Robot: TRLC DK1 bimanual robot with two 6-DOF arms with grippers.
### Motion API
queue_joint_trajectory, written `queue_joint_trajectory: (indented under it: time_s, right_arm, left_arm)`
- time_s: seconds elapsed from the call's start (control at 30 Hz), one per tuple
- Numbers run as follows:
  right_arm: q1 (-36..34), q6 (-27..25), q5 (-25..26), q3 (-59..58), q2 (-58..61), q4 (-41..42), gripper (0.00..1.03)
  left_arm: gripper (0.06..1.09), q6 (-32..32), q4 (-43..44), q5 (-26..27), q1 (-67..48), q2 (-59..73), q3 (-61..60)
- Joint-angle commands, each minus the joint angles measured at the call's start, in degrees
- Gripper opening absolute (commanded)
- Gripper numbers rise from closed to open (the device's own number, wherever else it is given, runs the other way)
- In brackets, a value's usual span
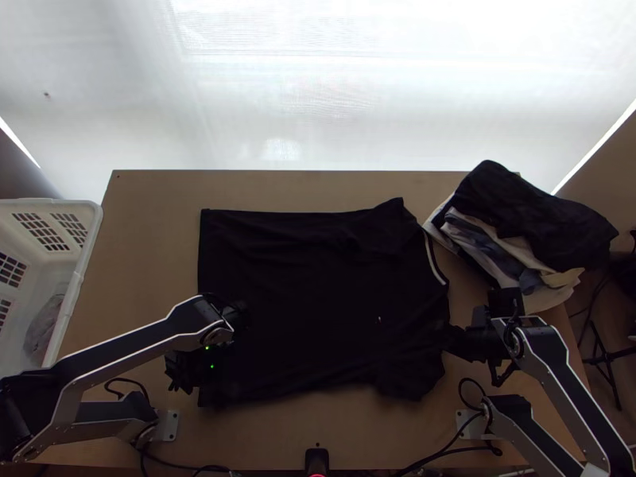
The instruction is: Fold the t-shirt
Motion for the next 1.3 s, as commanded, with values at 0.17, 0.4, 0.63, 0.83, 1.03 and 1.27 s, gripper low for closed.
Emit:
queue_joint_trajectory:
  time_s: [0.17,0.4,0.63,0.83,1.03,1.27]
  right_arm:
    - [-0.1,-0.1,0.4,0.0,-1.0,-0.2,0.03]
    - [-0.2,-0.1,0.5,0.1,-1.3,-0.4,0.03]
    - [-0.4,-0.1,0.5,0.3,-1.2,-0.4,0.03]
    - [-1.1,-0.2,0.4,0.7,-1.1,-1.3,0.03]
    - [-1.1,-0.3,0.4,2.0,-0.7,-3.3,0.03]
    - [0.5,-0.9,-2.2,4.9,-5.9,-7.8,0.03]
  left_arm:
    - [1.03,-0.2,7.3,0.3,-1.5,-1.0,-4.8]
    - [0.92,0.4,6.3,0.2,-1.4,-1.6,-5.3]
    - [0.09,0.4,14.1,-1.3,0.0,-4.0,-6.9]
    - [0.09,0.2,14.1,-0.8,6.0,-4.1,-3.7]
    - [0.09,1.8,11.4,5.0,16.7,-7.9,3.8]
    - [0.09,-0.7,10.6,11.6,20.1,-14.4,7.8]
